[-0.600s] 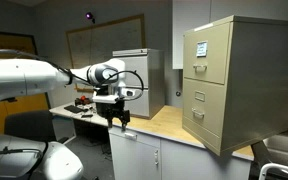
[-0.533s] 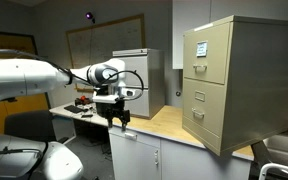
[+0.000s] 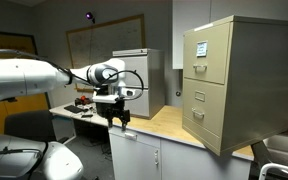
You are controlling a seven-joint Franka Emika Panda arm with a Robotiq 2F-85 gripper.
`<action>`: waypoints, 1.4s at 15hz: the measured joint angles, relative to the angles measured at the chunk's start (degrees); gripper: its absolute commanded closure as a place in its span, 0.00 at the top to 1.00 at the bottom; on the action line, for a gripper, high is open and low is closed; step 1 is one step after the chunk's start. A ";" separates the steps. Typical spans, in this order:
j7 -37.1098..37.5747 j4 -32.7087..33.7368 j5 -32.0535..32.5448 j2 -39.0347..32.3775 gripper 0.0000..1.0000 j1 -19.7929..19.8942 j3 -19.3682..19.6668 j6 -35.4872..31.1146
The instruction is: Open the bottom drawer of the cabinet at the right
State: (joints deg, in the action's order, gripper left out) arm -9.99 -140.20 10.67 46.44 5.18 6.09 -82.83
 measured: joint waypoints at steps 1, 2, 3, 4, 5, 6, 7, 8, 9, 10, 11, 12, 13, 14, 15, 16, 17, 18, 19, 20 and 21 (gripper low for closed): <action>0.00 0.00 0.00 0.00 1.00 0.00 0.00 0.00; 0.00 0.00 0.00 0.00 1.00 0.00 0.00 0.00; 0.00 0.00 0.00 0.00 1.00 0.00 0.00 0.00; 0.00 0.00 0.00 0.00 1.00 0.00 0.00 0.00; 0.00 0.00 0.00 0.00 1.00 0.00 0.00 0.00; 0.02 -0.04 0.00 -0.01 1.00 -0.07 0.02 0.00; 0.15 -0.07 0.08 -0.06 1.00 -0.19 0.03 -0.06; 0.15 -0.04 0.21 -0.17 1.00 -0.32 0.03 -0.43; 0.12 0.09 0.64 -0.36 1.00 -0.54 0.03 -1.14; 0.09 0.38 1.47 -0.69 1.00 -0.84 -0.01 -2.18; 0.08 0.87 2.60 -1.22 1.00 -1.20 -0.12 -3.36; 0.04 1.67 3.94 -2.04 1.00 -1.54 -0.32 -4.70; 0.04 2.74 5.36 -3.13 1.00 -1.95 -0.56 -6.05; 0.01 4.03 6.77 -4.51 1.00 -2.36 -0.82 -7.45; -0.05 5.48 8.19 -6.10 1.00 -2.78 -1.11 -8.86; -0.45 7.06 9.61 -7.92 1.00 -3.24 -1.38 -10.39; -1.12 8.68 10.98 -9.86 1.00 -3.71 -1.65 -11.98; -2.03 10.47 12.44 -12.04 1.00 -4.14 -1.94 -13.54; -2.96 12.36 13.87 -14.39 1.00 -4.41 -2.25 -14.86; -3.97 14.39 15.35 -16.95 1.00 -4.60 -2.52 -16.08; -5.01 16.49 16.77 -19.56 1.00 -4.75 -2.74 -17.06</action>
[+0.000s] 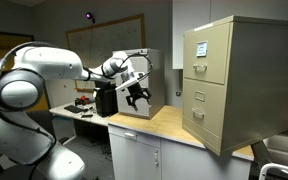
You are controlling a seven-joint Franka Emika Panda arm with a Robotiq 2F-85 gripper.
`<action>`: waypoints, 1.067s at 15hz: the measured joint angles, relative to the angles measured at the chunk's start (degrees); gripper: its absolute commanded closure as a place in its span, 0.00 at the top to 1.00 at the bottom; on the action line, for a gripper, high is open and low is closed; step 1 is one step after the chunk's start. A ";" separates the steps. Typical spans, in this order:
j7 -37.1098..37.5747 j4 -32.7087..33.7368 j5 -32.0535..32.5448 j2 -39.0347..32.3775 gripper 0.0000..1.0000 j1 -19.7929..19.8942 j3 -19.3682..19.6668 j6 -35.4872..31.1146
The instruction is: Open the bottom drawer of the cabinet at the right
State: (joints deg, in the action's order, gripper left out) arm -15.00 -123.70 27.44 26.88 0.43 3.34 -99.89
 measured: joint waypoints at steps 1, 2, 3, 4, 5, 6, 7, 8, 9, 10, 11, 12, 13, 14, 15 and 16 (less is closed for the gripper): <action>-1.14 2.21 1.35 -2.73 1.00 -0.11 -0.15 -0.90; -2.37 4.59 2.58 -5.54 1.00 -0.15 -0.30 -1.63; -3.77 7.15 3.59 -8.46 1.00 -0.15 -0.41 -2.24; -5.35 9.86 4.30 -11.38 1.00 -0.16 -0.48 -2.74; -7.21 12.83 4.74 -14.41 1.00 -0.16 -0.51 -3.15; -9.05 15.72 4.89 -17.21 1.00 -0.16 -0.51 -3.27; -11.04 18.88 5.07 -20.15 1.00 -0.16 -0.51 -3.28; -12.86 21.74 5.25 -22.75 1.00 -0.13 -0.51 -3.27; -14.68 24.69 5.50 -25.38 1.00 -0.07 -0.51 -3.21; -16.35 27.45 5.70 -27.79 1.00 0.06 -0.51 -3.14; -17.93 30.13 5.92 -30.10 1.00 0.27 -0.45 -3.05; -19.43 32.66 6.08 -32.25 1.00 0.60 -0.37 -2.90; -20.87 35.17 6.19 -34.34 1.00 1.04 -0.22 -2.71; -22.15 37.53 6.22 -36.25 1.00 1.56 -0.01 -2.48; -23.43 39.80 6.22 -38.03 1.00 2.12 0.27 -2.27; -24.72 42.06 6.21 -39.74 1.00 2.75 0.52 -1.99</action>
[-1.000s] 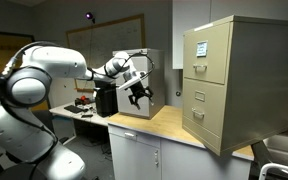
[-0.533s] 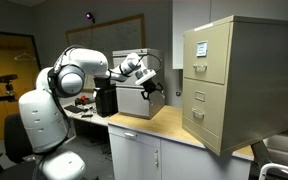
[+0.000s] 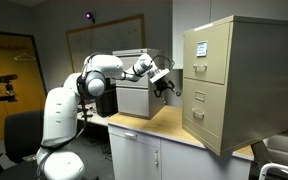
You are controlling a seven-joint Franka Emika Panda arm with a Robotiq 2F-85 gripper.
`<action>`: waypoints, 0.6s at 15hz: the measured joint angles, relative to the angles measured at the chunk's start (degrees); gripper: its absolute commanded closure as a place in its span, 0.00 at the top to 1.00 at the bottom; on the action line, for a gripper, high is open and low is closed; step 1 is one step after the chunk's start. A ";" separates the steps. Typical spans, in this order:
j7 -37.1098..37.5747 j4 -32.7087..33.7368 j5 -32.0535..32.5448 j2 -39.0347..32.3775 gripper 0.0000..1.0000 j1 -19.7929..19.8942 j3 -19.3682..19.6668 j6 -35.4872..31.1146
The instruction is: Open the bottom drawer of the cabinet at the right
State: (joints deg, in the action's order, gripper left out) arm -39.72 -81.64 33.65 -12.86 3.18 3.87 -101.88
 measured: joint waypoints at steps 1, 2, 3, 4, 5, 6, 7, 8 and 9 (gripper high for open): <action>-1.22 2.15 -0.06 -1.60 1.00 0.62 0.25 0.39; -2.33 4.26 -0.20 -3.14 1.00 1.26 0.45 0.92; -3.35 6.22 -0.46 -4.60 1.00 1.88 0.63 1.45; -4.36 8.25 -0.94 -6.14 1.00 2.54 0.81 2.00; -5.33 10.12 -1.62 -7.63 1.00 3.17 0.95 2.56; -6.25 11.95 -2.45 -9.10 1.00 3.76 1.08 3.36; -7.16 13.68 -3.48 -10.55 1.00 4.29 1.19 4.05; -7.96 15.35 -4.43 -12.03 1.00 4.78 1.24 4.67; -8.56 16.99 -5.30 -13.56 1.00 5.19 1.30 5.28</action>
State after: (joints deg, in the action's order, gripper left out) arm -48.28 -64.64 28.35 -26.42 8.37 5.17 -96.60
